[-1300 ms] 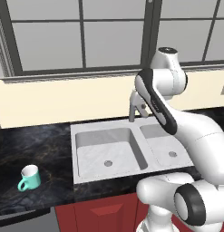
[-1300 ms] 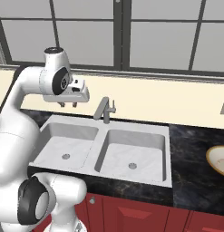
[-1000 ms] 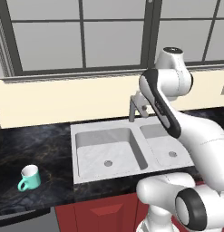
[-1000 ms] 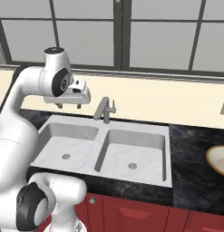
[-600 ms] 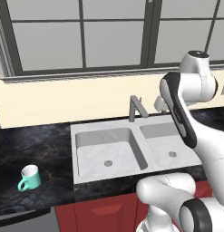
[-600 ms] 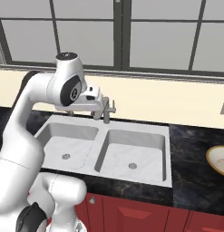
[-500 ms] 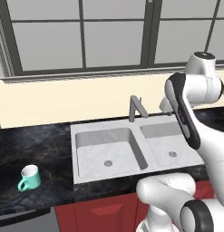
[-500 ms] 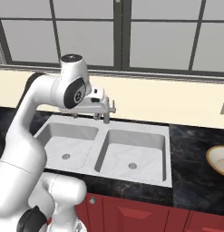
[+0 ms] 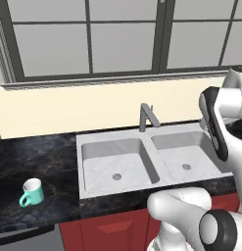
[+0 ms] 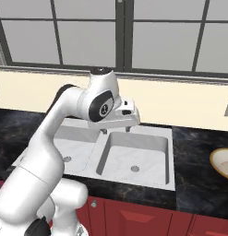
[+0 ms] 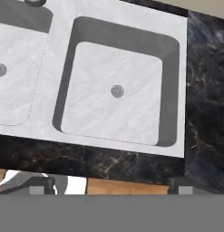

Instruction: Place the bowl in the left basin and the mug in the right basin of the sink.

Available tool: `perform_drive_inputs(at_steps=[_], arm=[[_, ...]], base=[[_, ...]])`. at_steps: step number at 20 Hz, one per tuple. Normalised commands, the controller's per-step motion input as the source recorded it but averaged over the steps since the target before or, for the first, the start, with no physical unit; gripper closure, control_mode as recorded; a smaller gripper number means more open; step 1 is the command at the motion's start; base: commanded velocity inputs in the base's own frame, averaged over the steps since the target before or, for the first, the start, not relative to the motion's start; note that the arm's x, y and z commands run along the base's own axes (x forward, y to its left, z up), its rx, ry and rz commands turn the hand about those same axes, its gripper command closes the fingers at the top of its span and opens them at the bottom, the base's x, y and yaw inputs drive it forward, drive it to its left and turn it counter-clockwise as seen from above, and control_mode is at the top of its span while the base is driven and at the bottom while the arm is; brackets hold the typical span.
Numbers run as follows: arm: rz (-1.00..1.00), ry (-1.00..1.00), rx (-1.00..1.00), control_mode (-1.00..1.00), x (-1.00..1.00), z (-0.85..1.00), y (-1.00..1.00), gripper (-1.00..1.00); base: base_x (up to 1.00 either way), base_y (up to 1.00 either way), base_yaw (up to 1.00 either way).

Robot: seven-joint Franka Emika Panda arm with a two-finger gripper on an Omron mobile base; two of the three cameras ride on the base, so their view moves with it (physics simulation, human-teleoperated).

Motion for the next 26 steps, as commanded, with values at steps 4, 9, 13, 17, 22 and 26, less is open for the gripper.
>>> perform_drive_inputs(at_steps=[4,9,13,17,22,26], arm=[[-0.15,0.12,-0.11,-1.0,0.0,-0.49,-0.88,-1.0],[-0.18,0.09,-0.08,-1.0,0.1,-0.37,-0.83,-1.0],[-0.12,0.02,-0.11,-1.0,0.43,-0.27,-0.75,-1.0],[-0.11,0.03,-0.08,-1.0,0.41,-0.27,-0.83,-1.0],[-0.1,0.04,-0.01,-1.0,0.24,-0.2,-0.69,-1.0],[0.0,0.01,0.0,-1.0,0.09,-0.1,-0.53,-1.0]], base=[[0.0,0.0,0.0],[0.0,0.0,0.0],[0.0,0.0,0.0],[0.0,0.0,0.0],[0.0,0.0,0.0],[0.0,0.0,0.0]])
